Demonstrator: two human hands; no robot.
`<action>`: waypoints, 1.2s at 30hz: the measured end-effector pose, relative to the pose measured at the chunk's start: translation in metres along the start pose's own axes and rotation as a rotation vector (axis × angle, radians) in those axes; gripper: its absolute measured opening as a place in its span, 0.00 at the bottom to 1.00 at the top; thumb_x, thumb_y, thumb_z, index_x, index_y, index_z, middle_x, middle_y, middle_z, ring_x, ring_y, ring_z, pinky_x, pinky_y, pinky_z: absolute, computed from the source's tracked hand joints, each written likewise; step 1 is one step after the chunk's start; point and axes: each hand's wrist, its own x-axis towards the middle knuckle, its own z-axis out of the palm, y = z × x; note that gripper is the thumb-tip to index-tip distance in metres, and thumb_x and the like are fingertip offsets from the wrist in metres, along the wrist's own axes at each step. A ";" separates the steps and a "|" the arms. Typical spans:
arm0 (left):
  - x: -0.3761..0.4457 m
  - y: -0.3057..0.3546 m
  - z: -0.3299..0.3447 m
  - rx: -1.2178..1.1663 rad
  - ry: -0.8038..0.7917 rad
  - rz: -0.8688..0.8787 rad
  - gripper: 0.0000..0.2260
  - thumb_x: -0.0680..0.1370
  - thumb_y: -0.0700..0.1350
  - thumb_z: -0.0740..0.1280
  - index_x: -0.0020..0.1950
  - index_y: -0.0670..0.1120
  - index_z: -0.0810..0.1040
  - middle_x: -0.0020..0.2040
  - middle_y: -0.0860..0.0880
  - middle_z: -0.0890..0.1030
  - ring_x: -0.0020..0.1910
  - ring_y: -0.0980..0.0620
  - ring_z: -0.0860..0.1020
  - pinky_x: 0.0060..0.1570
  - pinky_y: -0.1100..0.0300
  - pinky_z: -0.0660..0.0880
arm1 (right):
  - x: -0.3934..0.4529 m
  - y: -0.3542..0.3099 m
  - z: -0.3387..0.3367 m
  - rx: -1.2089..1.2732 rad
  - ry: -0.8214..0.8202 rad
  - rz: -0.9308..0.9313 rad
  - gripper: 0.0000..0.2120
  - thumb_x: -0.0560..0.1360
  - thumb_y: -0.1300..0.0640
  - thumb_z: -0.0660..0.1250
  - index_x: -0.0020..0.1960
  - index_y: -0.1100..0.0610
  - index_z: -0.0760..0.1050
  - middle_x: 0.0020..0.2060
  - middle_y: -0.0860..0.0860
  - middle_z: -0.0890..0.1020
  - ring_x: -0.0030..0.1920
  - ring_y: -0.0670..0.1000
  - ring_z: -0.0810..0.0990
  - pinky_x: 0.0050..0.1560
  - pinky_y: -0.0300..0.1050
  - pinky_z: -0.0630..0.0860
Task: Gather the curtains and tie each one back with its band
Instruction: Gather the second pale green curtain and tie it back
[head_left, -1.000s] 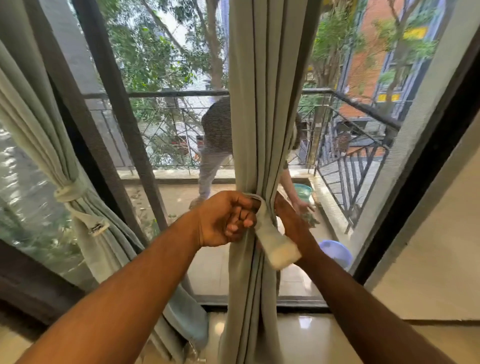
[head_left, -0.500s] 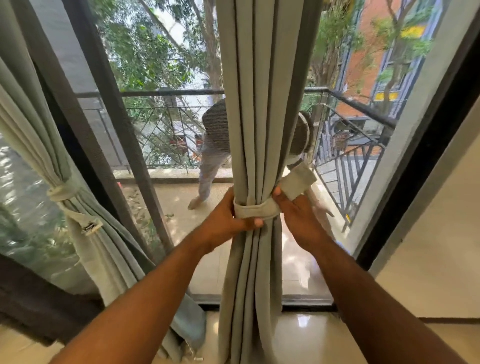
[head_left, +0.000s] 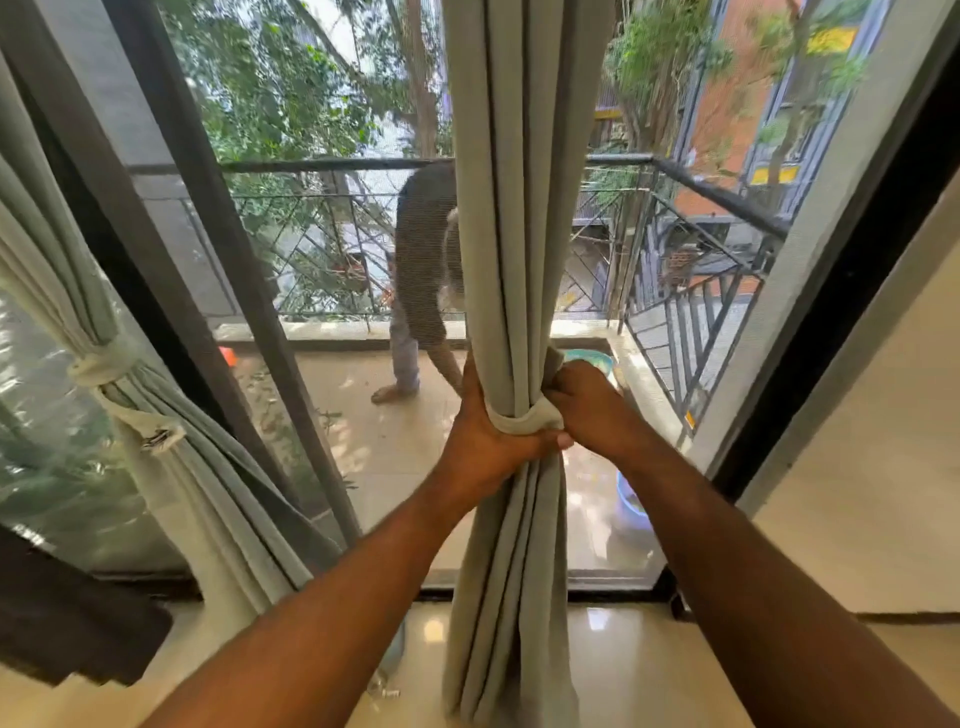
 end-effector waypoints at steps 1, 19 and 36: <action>0.000 0.000 0.001 -0.027 0.040 0.001 0.33 0.63 0.27 0.78 0.65 0.34 0.69 0.54 0.40 0.80 0.54 0.47 0.81 0.50 0.55 0.80 | 0.001 -0.002 -0.006 -0.110 0.008 0.005 0.12 0.75 0.55 0.67 0.45 0.64 0.83 0.41 0.62 0.83 0.46 0.60 0.82 0.48 0.56 0.77; 0.013 -0.009 -0.012 -0.086 -0.025 -0.041 0.24 0.67 0.36 0.77 0.61 0.45 0.78 0.54 0.49 0.85 0.55 0.50 0.82 0.51 0.61 0.78 | -0.008 -0.009 -0.030 -0.293 0.305 -0.099 0.17 0.64 0.59 0.74 0.51 0.55 0.76 0.36 0.48 0.77 0.37 0.53 0.76 0.38 0.44 0.69; 0.021 0.003 -0.013 -0.103 -0.270 -0.067 0.37 0.68 0.27 0.70 0.52 0.72 0.69 0.45 0.82 0.74 0.49 0.79 0.75 0.44 0.80 0.71 | -0.010 0.029 -0.033 -0.434 -0.197 -0.409 0.24 0.69 0.61 0.73 0.65 0.61 0.74 0.62 0.57 0.72 0.59 0.56 0.76 0.54 0.50 0.76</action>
